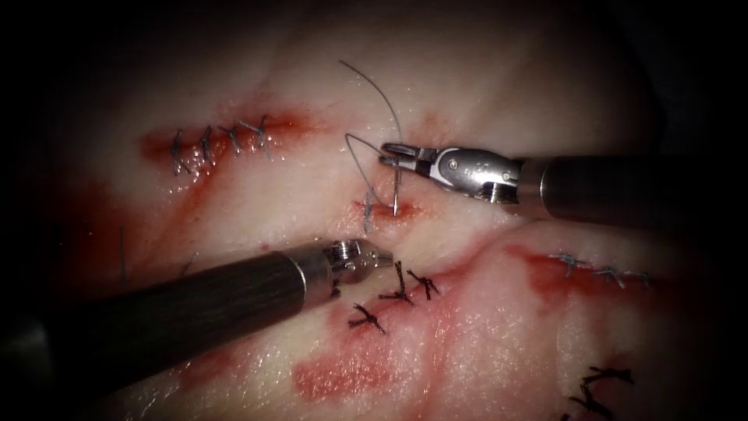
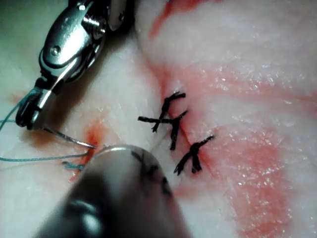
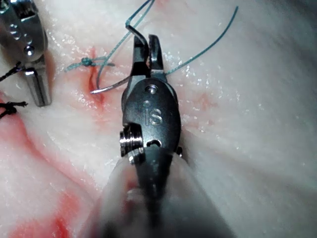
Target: Wound Closure
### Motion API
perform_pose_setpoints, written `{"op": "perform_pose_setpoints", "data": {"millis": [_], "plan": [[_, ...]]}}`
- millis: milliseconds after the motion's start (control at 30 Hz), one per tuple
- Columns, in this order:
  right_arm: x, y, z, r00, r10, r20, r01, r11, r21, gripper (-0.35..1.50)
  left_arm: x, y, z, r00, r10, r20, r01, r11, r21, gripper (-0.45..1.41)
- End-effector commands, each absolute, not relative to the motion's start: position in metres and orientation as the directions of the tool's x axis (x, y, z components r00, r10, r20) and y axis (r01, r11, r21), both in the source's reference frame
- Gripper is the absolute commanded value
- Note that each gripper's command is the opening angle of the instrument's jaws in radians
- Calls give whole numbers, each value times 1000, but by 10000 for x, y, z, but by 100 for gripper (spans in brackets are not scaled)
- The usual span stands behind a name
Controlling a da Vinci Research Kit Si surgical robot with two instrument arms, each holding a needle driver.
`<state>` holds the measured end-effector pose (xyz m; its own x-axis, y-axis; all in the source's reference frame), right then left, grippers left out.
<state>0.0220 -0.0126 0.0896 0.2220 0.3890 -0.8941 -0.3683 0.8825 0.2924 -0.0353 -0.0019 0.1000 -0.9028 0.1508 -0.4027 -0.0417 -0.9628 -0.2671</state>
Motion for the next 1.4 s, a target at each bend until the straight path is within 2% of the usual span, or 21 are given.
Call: {"op": "perform_pose_setpoints", "data": {"millis": [33, 333, 733, 1033, 1400], "plan": [[229, -123, 901, 201, 423, -883, -371, 868, 331, -35, -358, -14, 1007, -902, 147, -405, -39, -964, -263, 5], [224, -126, 903, 182, 502, -845, -353, 835, 421, -35, -347, -12, 1007, -901, 149, -408, -37, -962, -270, 5], [233, -141, 899, 169, 577, -799, -240, 810, 535, -35, -333, -11, 1003, -899, 138, -416, -21, -961, -274, 4], [232, -147, 900, 97, 811, -577, -265, 580, 770, -35, -333, -10, 1005, -899, 143, -414, -26, -961, -276, 4], [237, -183, 894, 73, 898, -434, -238, 438, 867, -35, -333, -4, 1001, -898, 146, -416, -25, -959, -282, 4]]}}
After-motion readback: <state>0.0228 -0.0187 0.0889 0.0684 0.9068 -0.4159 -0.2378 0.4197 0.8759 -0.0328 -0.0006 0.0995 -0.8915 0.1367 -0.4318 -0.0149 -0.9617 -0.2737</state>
